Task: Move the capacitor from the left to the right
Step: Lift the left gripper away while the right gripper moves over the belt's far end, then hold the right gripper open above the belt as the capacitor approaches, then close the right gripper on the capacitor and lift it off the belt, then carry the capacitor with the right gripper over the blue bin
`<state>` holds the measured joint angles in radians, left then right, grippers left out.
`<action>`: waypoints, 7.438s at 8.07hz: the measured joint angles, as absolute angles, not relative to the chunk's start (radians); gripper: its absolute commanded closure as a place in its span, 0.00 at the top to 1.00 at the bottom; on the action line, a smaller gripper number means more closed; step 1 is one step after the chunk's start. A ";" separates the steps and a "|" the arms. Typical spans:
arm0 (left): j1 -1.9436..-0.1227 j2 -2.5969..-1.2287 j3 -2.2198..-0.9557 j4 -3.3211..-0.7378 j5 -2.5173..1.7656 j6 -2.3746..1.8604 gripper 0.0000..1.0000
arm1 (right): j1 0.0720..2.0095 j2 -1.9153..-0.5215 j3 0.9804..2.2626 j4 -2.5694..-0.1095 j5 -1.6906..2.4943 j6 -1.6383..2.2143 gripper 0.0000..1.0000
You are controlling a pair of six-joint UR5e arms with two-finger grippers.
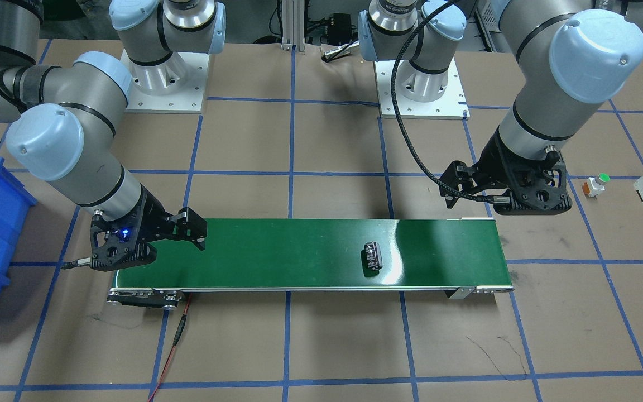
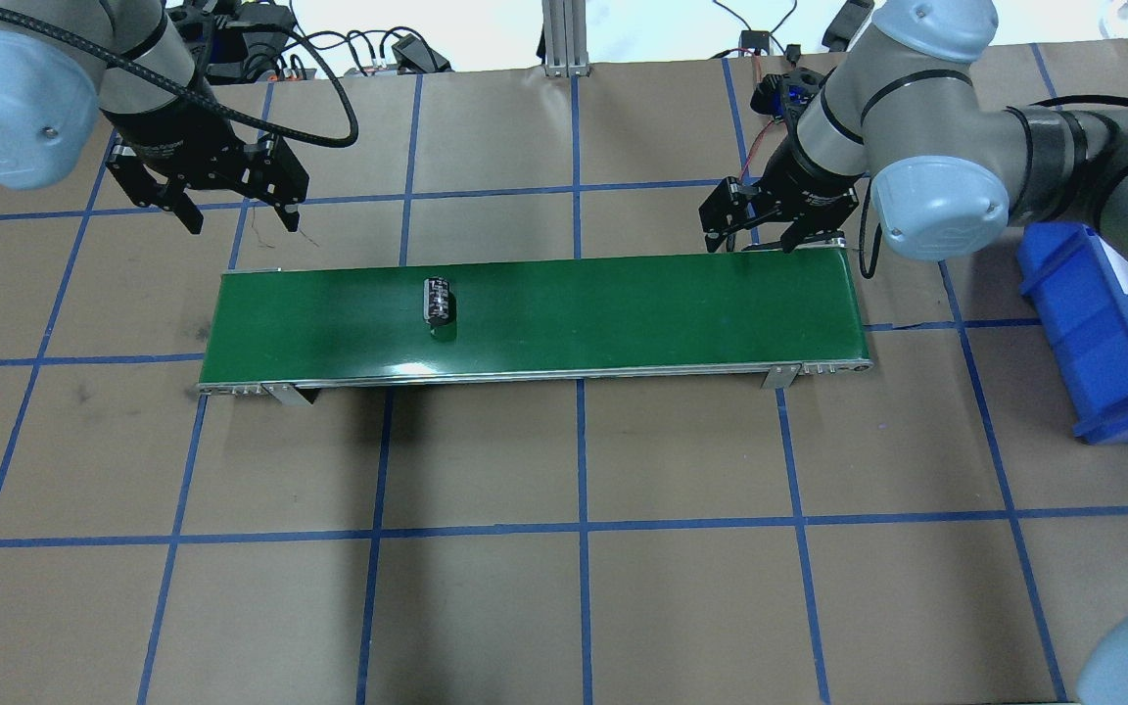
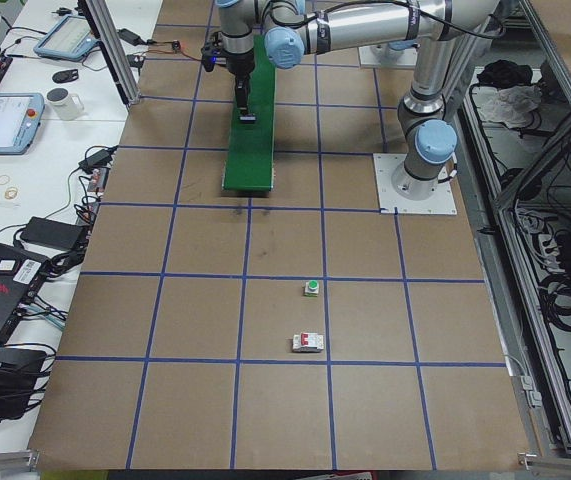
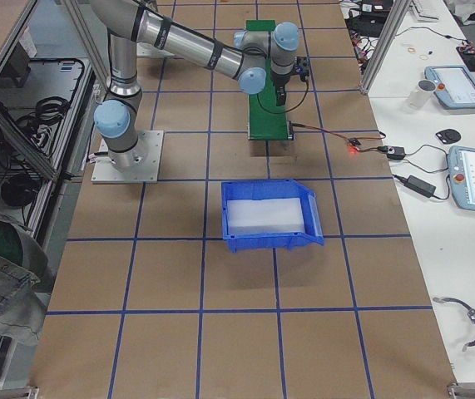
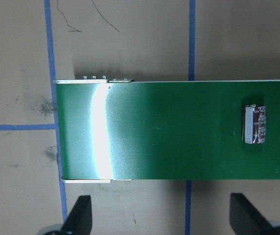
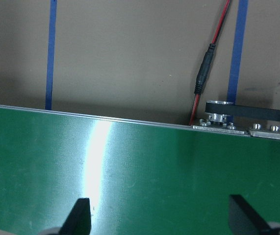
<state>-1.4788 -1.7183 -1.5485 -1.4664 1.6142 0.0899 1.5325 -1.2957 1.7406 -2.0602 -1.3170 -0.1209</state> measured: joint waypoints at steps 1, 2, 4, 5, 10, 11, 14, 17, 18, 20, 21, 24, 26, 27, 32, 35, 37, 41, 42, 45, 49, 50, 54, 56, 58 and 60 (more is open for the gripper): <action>-1.479 -1.720 -1.550 -1.465 1.615 0.090 1.00 | 1.532 -1.290 1.741 -2.061 -1.305 -0.119 1.00; -1.479 -1.723 -1.550 -1.463 1.616 0.090 1.00 | 1.532 -1.286 1.741 -2.064 -1.296 -0.118 0.99; -1.479 -1.725 -1.554 -1.460 1.617 0.091 1.00 | 1.532 -1.275 1.741 -2.076 -1.289 -0.118 0.99; -1.479 -1.725 -1.555 -1.459 1.618 0.091 1.00 | 1.532 -1.271 1.741 -2.079 -1.288 -0.118 0.99; -1.479 -1.727 -1.555 -1.448 1.615 0.088 1.00 | 1.532 -1.254 1.756 -2.083 -1.260 -0.117 0.96; -1.480 -1.727 -1.555 -1.439 1.613 0.087 1.00 | 1.532 -1.253 1.759 -2.085 -1.259 -0.118 0.94; -1.493 -1.727 -1.556 -1.429 1.614 0.088 1.00 | 1.532 -1.245 1.779 -2.086 -1.266 -0.121 0.92; -1.500 -1.730 -1.553 -1.427 1.619 0.097 1.00 | 1.532 -1.241 1.786 -2.087 -1.260 -0.121 0.93; -1.502 -1.731 -1.551 -1.427 1.620 0.098 1.00 | 1.532 -1.240 1.787 -2.087 -1.259 -0.120 0.93; -1.503 -1.733 -1.549 -1.427 1.620 0.094 1.00 | 1.532 -1.239 1.787 -2.088 -1.258 -0.120 0.94; -1.504 -1.733 -1.548 -1.428 1.620 0.092 1.00 | 1.532 -1.238 1.787 -2.088 -1.257 -0.120 0.96; -1.506 -1.733 -1.550 -1.428 1.621 0.091 1.00 | 1.532 -1.238 1.787 -2.088 -1.257 -0.118 0.99; -1.506 -1.733 -1.553 -1.428 1.621 0.093 1.00 | 1.532 -1.238 1.787 -2.088 -1.258 -0.117 1.00; -1.506 -1.733 -1.553 -1.428 1.621 0.094 1.00 | 1.532 -1.238 1.787 -2.088 -1.258 -0.115 1.00; -1.506 -1.735 -1.555 -1.428 1.620 0.099 1.00 | 1.532 -1.239 1.787 -2.088 -1.258 -0.109 1.00; -1.506 -1.735 -1.557 -1.427 1.620 0.101 1.00 | 1.532 -1.239 1.787 -2.088 -1.258 -0.108 1.00; -1.506 -1.736 -1.557 -1.427 1.620 0.101 1.00 | 1.532 -1.239 1.787 -2.088 -1.258 -0.107 1.00; -1.506 -1.738 -1.557 -1.425 1.620 0.097 1.00 | 1.532 -1.239 1.787 -2.087 -1.258 -0.107 1.00; -1.506 -1.738 -1.557 -1.426 1.620 0.097 1.00 | 1.532 -1.239 1.787 -2.086 -1.258 -0.107 0.99; -1.506 -1.738 -1.557 -1.426 1.620 0.097 1.00 | 1.532 -1.238 1.787 -2.086 -1.258 -0.107 0.96; -1.506 -1.738 -1.558 -1.427 1.621 0.101 1.00 | 1.532 -1.228 1.789 -2.086 -1.260 -0.107 0.69; -1.506 -1.738 -1.558 -1.426 1.621 0.101 1.00 | 1.532 -1.225 1.789 -2.086 -1.261 -0.107 0.57; -1.506 -1.738 -1.560 -1.425 1.620 0.103 1.00 | 1.532 -1.214 1.787 -2.085 -1.278 -0.111 0.00; -1.507 -1.738 -1.559 -1.425 1.620 0.105 1.00 | 1.532 -1.213 1.785 -2.082 -1.284 -0.120 0.00; -1.507 -1.738 -1.559 -1.425 1.620 0.106 1.00 | 1.531 -1.229 1.776 -2.076 -1.287 -0.117 0.00; -1.506 -1.738 -1.558 -1.424 1.620 0.106 1.00 | 1.528 -1.291 1.751 -2.063 -1.351 -0.113 0.00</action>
<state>-1.5065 -1.7380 -1.5585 -1.4244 1.6199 0.1058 1.5283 -1.2911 1.7514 -2.0633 -1.3513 -0.1133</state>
